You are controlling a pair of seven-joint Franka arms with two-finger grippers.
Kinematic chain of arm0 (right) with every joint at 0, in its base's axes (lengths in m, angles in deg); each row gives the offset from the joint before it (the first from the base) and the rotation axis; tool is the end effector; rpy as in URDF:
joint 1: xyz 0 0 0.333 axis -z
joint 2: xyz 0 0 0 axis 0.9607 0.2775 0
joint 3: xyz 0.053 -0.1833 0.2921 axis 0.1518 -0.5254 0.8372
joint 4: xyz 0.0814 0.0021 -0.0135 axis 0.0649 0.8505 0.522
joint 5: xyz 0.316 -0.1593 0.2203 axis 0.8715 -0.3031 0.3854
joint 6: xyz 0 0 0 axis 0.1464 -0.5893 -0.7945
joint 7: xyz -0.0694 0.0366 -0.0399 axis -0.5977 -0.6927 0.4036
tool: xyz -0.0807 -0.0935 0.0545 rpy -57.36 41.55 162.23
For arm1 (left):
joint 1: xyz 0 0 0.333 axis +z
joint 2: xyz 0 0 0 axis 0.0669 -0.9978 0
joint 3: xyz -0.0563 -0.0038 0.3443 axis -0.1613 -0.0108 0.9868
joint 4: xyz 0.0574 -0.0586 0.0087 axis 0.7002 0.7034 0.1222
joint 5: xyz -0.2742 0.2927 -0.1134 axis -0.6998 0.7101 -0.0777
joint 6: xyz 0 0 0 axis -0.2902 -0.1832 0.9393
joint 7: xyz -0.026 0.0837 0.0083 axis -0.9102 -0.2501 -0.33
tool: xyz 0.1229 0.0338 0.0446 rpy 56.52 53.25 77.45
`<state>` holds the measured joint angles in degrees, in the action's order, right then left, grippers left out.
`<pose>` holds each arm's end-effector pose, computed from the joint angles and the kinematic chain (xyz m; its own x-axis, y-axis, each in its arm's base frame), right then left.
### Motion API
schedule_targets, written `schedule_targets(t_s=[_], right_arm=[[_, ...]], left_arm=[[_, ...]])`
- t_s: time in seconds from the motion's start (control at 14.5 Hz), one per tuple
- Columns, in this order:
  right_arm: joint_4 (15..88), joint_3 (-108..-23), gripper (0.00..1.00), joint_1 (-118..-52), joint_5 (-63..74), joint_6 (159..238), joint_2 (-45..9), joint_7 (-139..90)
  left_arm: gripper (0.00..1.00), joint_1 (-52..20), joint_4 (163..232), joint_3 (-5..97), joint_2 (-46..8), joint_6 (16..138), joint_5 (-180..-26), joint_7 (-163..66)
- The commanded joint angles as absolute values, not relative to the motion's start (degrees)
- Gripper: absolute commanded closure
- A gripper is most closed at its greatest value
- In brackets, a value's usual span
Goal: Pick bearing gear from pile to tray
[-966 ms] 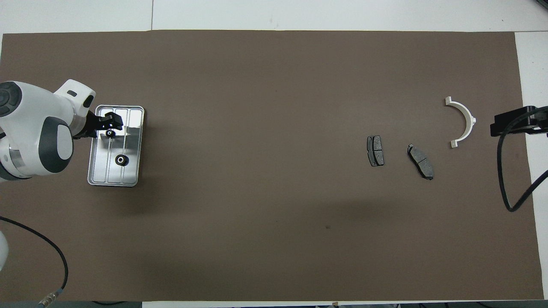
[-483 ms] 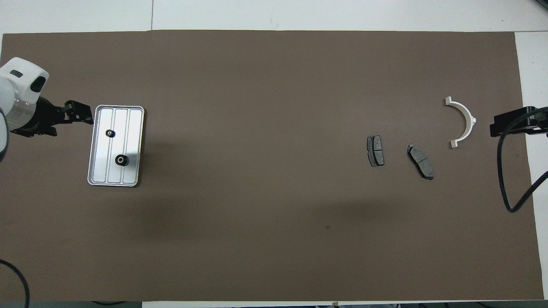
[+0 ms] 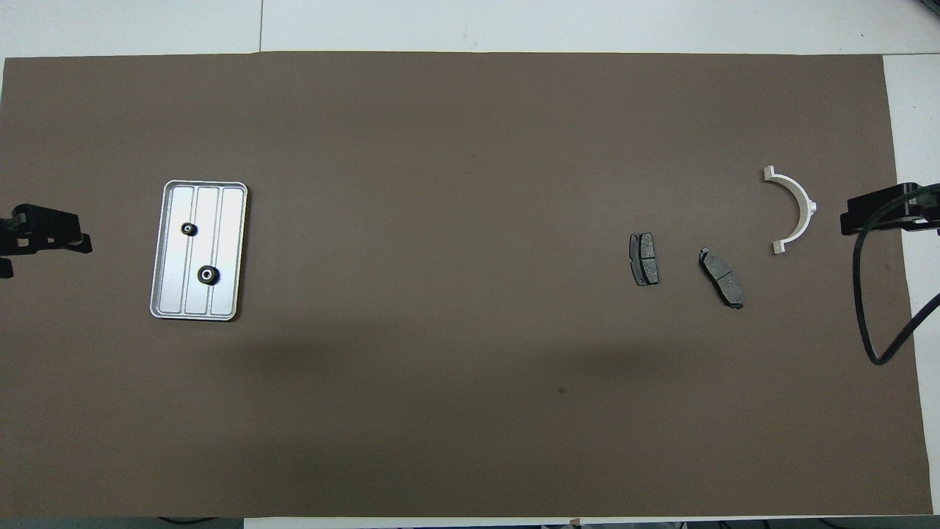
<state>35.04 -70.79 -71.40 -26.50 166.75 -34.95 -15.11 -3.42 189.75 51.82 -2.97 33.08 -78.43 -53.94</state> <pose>0.5609 -0.0095 0.6652 0.9991 -0.0416 0.0067 -0.0418 -0.9988 0.0273 0.5427 0.0289 0.5985 0.9739 0.2261 -0.0209 0.2265 -0.9738 0.0191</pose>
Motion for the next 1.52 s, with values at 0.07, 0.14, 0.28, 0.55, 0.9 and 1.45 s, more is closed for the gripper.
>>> schedule_targets(t_s=[0.07,0.14,0.28,0.55,0.9,1.45], right_arm=[[36.05,-70.09,0.00,-70.20,-25.51,166.49,-36.23,-17.35],[36.05,-70.09,0.00,-70.20,-25.51,166.40,-36.14,-17.27],[36.05,-70.09,0.00,-70.20,-25.42,166.40,-36.14,-17.09],[36.05,-70.09,0.00,-70.20,-25.51,166.49,-36.14,-17.00],[36.05,-70.09,0.00,-70.20,-25.51,166.40,-36.14,-16.82],[35.96,-70.09,0.00,-70.28,-25.51,166.40,-36.14,-16.82]], left_arm=[[0.00,-2.87,190.40,51.81,-1.92,29.45,-77.80,-54.23],[0.00,-2.95,190.41,51.63,-2.18,29.71,-77.88,-54.05],[0.00,-2.96,190.14,52.51,-3.41,33.91,-77.97,-54.31],[0.00,-3.66,178.20,51.72,-10.18,29.99,-78.76,-54.40],[0.00,-3.39,179.16,50.84,-7.73,28.40,-79.99,-54.58],[0.00,-3.57,179.07,50.49,-7.11,28.31,-79.73,-54.67]])
